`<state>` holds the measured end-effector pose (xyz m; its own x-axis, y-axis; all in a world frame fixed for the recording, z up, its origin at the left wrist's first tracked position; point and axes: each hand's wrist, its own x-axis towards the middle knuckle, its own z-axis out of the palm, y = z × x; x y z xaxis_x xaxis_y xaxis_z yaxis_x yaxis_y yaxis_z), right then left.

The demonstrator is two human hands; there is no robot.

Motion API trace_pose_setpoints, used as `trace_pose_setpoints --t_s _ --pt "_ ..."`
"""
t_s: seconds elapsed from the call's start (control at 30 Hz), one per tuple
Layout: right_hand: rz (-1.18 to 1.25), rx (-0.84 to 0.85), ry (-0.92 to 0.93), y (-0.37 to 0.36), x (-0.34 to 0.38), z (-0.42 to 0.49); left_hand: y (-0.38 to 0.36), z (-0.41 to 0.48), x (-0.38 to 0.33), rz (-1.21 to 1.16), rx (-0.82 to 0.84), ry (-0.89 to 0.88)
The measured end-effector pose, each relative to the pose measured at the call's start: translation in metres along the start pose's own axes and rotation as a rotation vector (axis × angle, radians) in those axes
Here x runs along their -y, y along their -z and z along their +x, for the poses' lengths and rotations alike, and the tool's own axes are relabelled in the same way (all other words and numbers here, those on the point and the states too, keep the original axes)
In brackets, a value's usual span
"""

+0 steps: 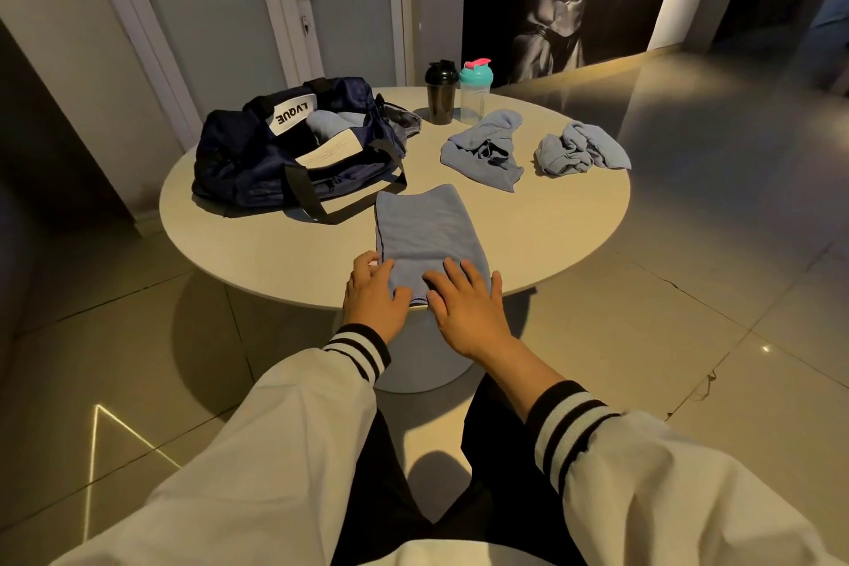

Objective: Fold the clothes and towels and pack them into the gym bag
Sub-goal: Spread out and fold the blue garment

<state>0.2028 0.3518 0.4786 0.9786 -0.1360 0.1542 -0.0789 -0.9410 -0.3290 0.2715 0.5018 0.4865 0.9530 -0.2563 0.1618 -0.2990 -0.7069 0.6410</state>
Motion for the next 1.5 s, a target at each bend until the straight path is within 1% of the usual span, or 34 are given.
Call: trace_pose_setpoints --t_s 0.1,0.17,0.23,0.33,0.43,0.5,0.53,0.63,0.7,0.77,0.83,0.93,1.0,1.07,1.17,1.2,1.33,1.4,1.5 --pt "0.037 0.069 0.03 0.009 -0.005 0.001 -0.001 -0.011 0.005 -0.051 -0.048 -0.182" --pt "-0.013 0.084 0.078 0.012 -0.01 -0.001 -0.003 -0.016 0.012 -0.007 -0.052 -0.253" --pt "0.014 0.014 0.124 0.01 -0.015 -0.005 0.0 -0.017 0.018 0.053 -0.025 -0.312" --pt "0.154 -0.164 0.139 0.011 -0.019 -0.009 0.008 -0.016 0.022 0.065 0.016 -0.394" --pt "0.151 -0.26 0.169 0.022 -0.02 -0.004 0.015 -0.009 0.022 0.058 0.072 -0.437" --pt "0.174 -0.289 0.19 0.032 -0.018 0.004 0.024 -0.003 0.018 0.004 0.095 -0.406" --pt "0.195 -0.302 0.192 0.036 -0.017 0.009 0.029 0.0 0.013 -0.054 0.089 -0.358" --pt "0.272 -0.339 0.178 0.047 -0.01 0.029 0.042 0.015 -0.006 -0.283 0.006 -0.214" --pt "0.35 -0.343 0.16 0.052 -0.005 0.049 0.046 0.032 -0.017 -0.386 0.008 -0.103" --pt "0.42 -0.319 0.134 0.056 -0.003 0.068 0.049 0.054 -0.024 -0.443 -0.002 -0.005" --pt "0.465 -0.29 0.115 0.058 -0.006 0.086 0.046 0.077 -0.026 -0.474 -0.03 0.046" --pt "0.429 -0.242 0.078 0.055 -0.016 0.113 0.04 0.106 -0.03 -0.497 -0.06 0.117" --pt "0.431 -0.198 0.037 0.05 -0.026 0.131 0.034 0.117 -0.03 -0.533 -0.043 0.184" --pt "0.444 -0.181 -0.008 0.043 -0.034 0.147 0.024 0.121 -0.02 -0.573 -0.027 0.161" --pt "0.47 -0.213 -0.079 0.034 -0.043 0.168 0.01 0.122 -0.005 -0.627 0.012 0.021" --pt "0.494 -0.222 -0.103 0.032 -0.044 0.174 0.008 0.125 -0.005 -0.622 0.018 0.0" --pt "0.553 -0.253 -0.13 0.025 -0.048 0.183 0.0 0.145 -0.006 -0.597 0.002 0.019" --pt "0.547 -0.214 -0.102 0.02 -0.052 0.179 -0.004 0.15 -0.006 -0.529 -0.01 0.012" --pt "0.447 -0.123 -0.098 0.011 -0.055 0.177 -0.011 0.15 -0.007 -0.317 -0.002 0.026"
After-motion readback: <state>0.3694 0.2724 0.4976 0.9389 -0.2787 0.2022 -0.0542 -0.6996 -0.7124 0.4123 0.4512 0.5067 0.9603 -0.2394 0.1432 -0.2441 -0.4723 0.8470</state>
